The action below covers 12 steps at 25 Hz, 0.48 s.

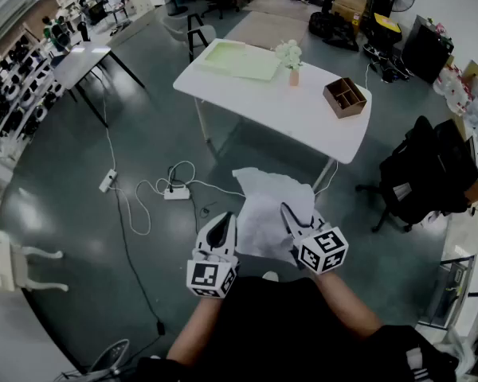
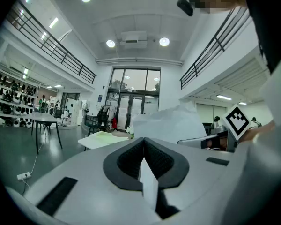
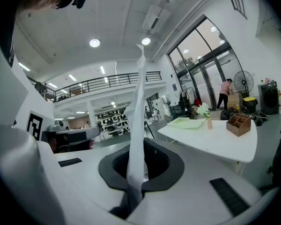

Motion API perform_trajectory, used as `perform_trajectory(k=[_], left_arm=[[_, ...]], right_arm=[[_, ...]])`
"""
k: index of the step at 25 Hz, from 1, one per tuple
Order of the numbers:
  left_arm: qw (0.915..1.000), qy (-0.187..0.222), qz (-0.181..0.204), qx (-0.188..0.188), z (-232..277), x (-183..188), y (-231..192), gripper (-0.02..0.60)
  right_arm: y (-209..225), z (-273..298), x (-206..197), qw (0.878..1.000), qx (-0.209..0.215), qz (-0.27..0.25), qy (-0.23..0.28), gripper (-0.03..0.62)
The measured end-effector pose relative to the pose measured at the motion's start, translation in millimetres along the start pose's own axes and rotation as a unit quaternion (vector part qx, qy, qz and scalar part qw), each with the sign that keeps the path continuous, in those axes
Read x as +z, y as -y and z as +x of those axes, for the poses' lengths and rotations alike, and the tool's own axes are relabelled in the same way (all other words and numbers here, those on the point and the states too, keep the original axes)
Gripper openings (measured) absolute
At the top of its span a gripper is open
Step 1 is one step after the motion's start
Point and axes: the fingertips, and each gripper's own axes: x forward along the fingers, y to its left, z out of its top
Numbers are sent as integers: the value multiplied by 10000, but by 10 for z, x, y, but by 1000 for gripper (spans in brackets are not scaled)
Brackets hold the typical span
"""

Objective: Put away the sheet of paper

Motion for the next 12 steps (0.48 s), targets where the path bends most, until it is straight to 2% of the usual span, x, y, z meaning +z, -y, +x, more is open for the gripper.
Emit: perform_trajectory(k=[4, 9, 12], left_arm=[[9999, 7, 108, 60, 18, -4, -12, 5], [9996, -146, 73, 231, -120, -145, -112, 5], [9991, -259, 114, 303, -168, -221, -181, 5]], right_arm=[[49, 75, 25, 9999, 34, -111, 49, -2], [15, 161, -65, 9991, 171, 349, 157, -2], [-33, 232, -148, 9985, 279, 445, 122, -2]])
